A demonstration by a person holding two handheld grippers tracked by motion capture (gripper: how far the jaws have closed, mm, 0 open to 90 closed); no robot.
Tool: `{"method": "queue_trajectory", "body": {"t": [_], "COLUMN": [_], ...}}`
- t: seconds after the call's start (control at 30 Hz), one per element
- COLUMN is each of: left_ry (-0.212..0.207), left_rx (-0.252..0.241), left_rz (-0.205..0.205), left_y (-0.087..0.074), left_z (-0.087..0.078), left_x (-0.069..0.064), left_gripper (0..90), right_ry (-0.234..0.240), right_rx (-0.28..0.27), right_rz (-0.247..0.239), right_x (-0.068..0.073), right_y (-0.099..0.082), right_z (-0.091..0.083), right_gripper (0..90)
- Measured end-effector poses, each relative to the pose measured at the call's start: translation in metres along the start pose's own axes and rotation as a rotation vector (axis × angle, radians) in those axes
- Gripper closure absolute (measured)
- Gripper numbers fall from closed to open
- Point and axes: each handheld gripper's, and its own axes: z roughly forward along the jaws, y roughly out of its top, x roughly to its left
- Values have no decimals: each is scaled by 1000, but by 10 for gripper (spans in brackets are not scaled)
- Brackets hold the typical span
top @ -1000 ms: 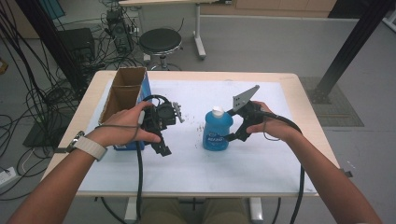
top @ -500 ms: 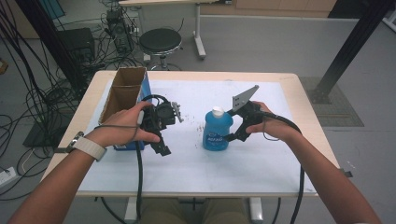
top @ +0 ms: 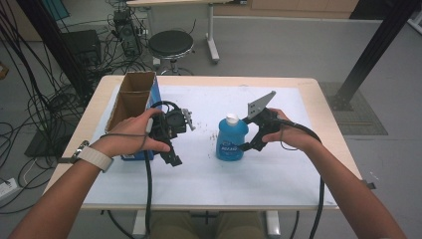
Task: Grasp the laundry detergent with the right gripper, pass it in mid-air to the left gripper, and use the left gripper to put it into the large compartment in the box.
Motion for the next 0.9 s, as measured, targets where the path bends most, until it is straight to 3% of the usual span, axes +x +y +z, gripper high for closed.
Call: {"method": "queue_trajectory", "body": {"t": [0.9], "left_ry": [1], "left_rx": [-4], "left_rz": [-3], "left_y": [-2], "left_z": [2], "left_x": [1], "left_gripper": [104], "right_ry": [-15], "right_rx": [-1], "right_rz": [-9], "right_x": [0], "right_y": [1], "right_z": [1], "right_gripper": [39]}}
